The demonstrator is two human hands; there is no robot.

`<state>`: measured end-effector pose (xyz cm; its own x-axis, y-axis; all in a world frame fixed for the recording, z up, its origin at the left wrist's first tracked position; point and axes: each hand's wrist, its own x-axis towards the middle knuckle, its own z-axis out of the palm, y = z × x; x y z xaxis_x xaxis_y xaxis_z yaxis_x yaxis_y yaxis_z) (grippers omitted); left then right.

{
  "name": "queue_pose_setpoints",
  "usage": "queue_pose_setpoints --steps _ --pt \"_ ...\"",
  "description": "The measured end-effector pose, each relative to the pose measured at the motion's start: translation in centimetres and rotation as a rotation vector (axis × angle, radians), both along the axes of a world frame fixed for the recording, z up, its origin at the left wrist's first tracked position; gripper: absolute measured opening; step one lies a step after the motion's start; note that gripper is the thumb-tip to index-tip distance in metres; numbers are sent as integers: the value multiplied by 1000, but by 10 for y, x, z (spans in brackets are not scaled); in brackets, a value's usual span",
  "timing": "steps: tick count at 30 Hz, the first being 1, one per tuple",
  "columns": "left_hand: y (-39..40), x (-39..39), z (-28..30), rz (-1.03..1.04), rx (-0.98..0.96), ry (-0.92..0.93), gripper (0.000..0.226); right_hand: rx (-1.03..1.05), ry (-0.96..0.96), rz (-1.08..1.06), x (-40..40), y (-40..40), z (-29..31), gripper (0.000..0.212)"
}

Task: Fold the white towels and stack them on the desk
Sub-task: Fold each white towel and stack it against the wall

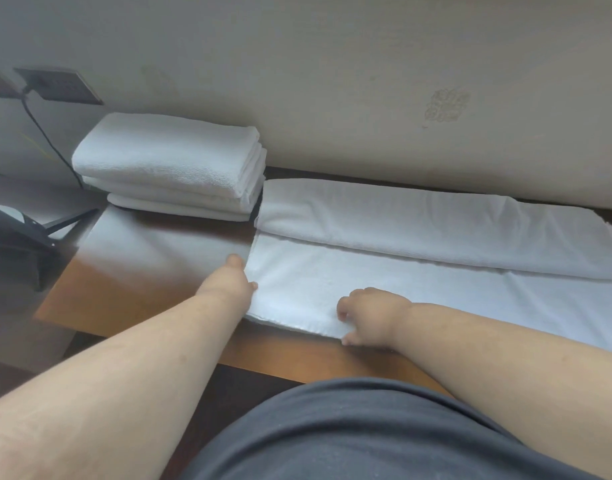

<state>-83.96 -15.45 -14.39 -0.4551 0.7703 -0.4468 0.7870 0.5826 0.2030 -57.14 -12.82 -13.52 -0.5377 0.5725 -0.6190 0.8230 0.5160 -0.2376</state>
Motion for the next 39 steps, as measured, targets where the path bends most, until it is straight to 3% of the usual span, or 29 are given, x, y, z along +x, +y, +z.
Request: queue_pose_setpoints --steps 2,4,6,8,11,15,19,24,28,32,35,37,39 --pt "0 7 1 -78 31 123 42 6 31 -12 1 2 -1 39" --pt "4 15 1 -274 79 128 44 0 34 -30 3 5 2 41" --pt "8 25 1 -529 17 72 37 -39 20 -43 4 9 4 42" --pt "16 30 4 -637 -72 117 30 -41 73 -111 7 13 5 42" --pt "48 33 16 -587 4 141 33 6 127 -220 19 22 8 42" --pt "111 37 31 -573 199 108 40 -15 17 -241 46 28 10 43" --pt "172 34 32 -527 58 158 53 -141 -3 -273 60 20 7 64" --pt "216 33 15 -518 -97 206 63 -85 -117 -245 50 11 -3 75" --pt "217 32 11 -615 20 340 38 -113 -146 -285 42 17 -6 73" --pt "189 30 18 -685 235 259 28 -194 -170 -363 36 25 -1 72" --pt "161 30 29 -750 335 298 16 -232 -230 -384 30 32 9 67" --pt "141 28 36 -827 399 328 9 -183 -159 -392 27 38 15 54" --pt "121 25 39 -908 392 334 7 -7 28 -410 24 42 22 42"
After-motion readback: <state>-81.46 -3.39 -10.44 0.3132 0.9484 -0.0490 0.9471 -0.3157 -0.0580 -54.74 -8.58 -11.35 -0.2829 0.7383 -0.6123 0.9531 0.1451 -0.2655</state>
